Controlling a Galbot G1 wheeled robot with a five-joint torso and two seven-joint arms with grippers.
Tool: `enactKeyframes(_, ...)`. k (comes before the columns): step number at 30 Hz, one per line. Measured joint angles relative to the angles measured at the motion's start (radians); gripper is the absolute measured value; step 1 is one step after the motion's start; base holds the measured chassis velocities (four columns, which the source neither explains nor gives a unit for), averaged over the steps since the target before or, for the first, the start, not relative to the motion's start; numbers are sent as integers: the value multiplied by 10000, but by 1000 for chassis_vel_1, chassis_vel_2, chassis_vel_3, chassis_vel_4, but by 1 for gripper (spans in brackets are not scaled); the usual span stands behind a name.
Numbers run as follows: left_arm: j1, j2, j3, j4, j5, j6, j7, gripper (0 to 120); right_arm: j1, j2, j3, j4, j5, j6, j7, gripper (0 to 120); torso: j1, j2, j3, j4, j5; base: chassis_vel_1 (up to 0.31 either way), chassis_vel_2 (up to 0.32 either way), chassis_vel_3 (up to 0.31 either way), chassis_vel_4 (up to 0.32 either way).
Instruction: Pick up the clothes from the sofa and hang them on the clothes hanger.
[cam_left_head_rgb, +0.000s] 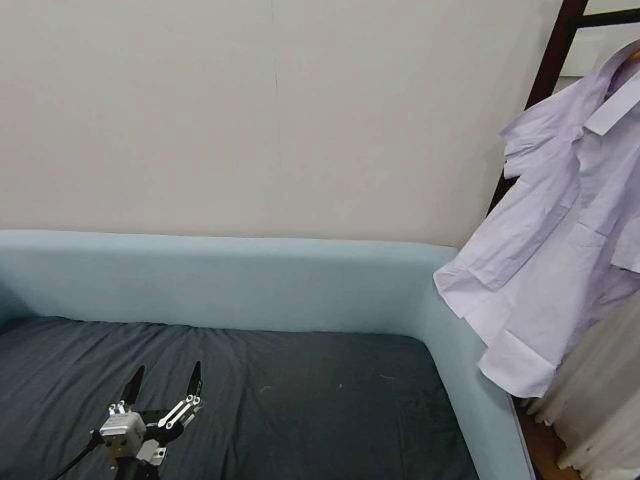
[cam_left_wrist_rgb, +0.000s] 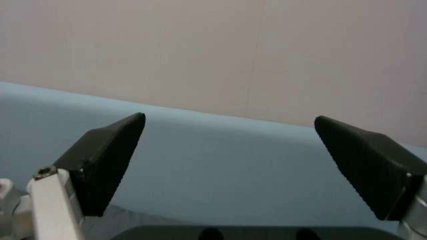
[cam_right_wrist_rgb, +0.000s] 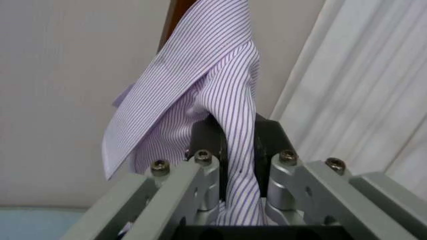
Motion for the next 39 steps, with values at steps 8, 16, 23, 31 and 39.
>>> enactKeyframes(8,0,-1,0,0,0,0,-2,100,1953,1485,-1931,-1435,-482,2,40,8,2,0,2,9,-14,0,0,0,0)
enactKeyframes(16,-1,0,0,0,0,1,-3,100,2907,2932,-2650,-3446,-981,9,35,8,2,-1,2,0,-3,0,0,0,0)
enactKeyframes(23,-1,0,0,1,-1,1,-4,100,3381,3798,-2633,-4997,-1295,28,28,8,2,0,0,1,-3,0,0,0,0)
enactKeyframes(31,-1,0,0,1,0,0,-5,100,3556,4770,-2122,-6609,-1300,56,167,8,2,-1,1,7,-4,0,0,0,0)
enactKeyframes(39,-1,0,0,0,0,0,-5,100,3430,5383,-1447,-7342,-1211,312,441,8,2,-1,0,5,-7,0,0,0,0)
